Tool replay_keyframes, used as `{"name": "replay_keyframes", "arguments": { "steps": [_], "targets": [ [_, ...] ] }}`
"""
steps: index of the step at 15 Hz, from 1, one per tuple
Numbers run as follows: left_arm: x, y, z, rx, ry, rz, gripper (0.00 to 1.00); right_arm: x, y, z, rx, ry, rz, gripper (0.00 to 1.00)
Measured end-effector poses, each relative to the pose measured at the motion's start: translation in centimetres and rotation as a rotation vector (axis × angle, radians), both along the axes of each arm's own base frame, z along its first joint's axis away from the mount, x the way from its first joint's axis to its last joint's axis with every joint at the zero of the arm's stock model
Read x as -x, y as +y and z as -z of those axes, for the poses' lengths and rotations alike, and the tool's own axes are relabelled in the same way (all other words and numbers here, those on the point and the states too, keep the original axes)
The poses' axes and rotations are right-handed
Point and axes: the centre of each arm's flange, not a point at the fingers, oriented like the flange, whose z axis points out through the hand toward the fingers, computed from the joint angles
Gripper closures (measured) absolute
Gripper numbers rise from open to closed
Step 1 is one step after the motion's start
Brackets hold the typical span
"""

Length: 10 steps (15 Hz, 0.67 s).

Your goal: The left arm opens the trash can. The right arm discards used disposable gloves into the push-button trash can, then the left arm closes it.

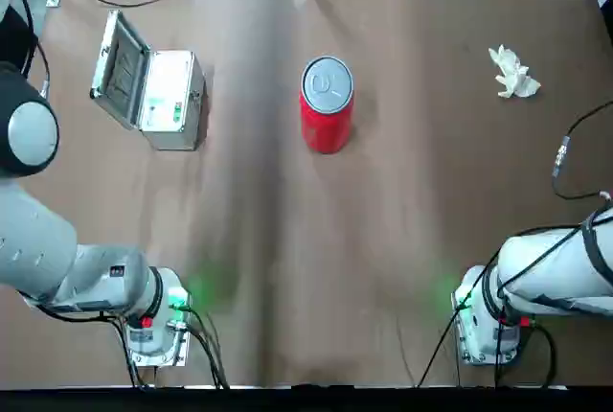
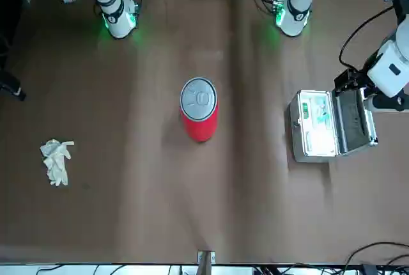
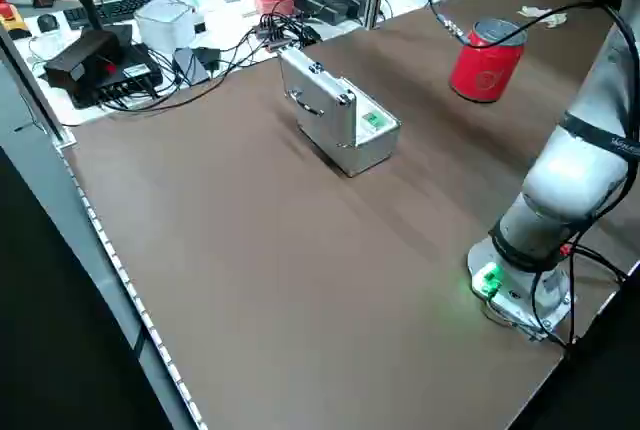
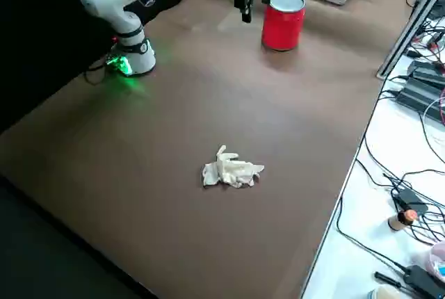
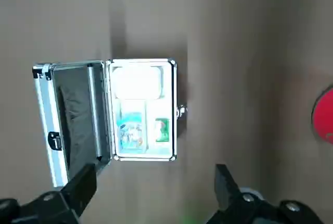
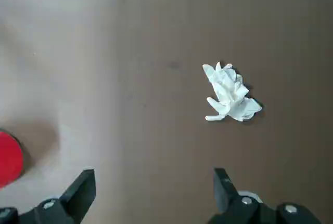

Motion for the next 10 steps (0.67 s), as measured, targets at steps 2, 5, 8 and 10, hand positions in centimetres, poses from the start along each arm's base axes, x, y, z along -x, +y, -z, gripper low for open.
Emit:
{"name": "replay_keyframes", "arguments": {
  "steps": [2,5,8,10],
  "targets": [
    [0.0,0.1,0.0,0.000,0.000,0.000,0.00,0.5,0.2,-0.6,0.002,-0.010,-0.001,0.00],
    [0.0,0.1,0.0,0.000,0.000,-0.002,0.00,0.8,0.3,-0.6,0.002,-0.005,-0.002,0.00],
    [0.1,-1.5,0.2,0.001,0.003,0.025,0.00,0.9,0.2,-0.3,0.001,0.004,-0.001,0.00],
    [0.2,-3.8,0.8,0.004,0.015,0.067,0.00,1.0,0.3,0.0,-0.001,0.018,-0.002,0.00]
  ]
}}
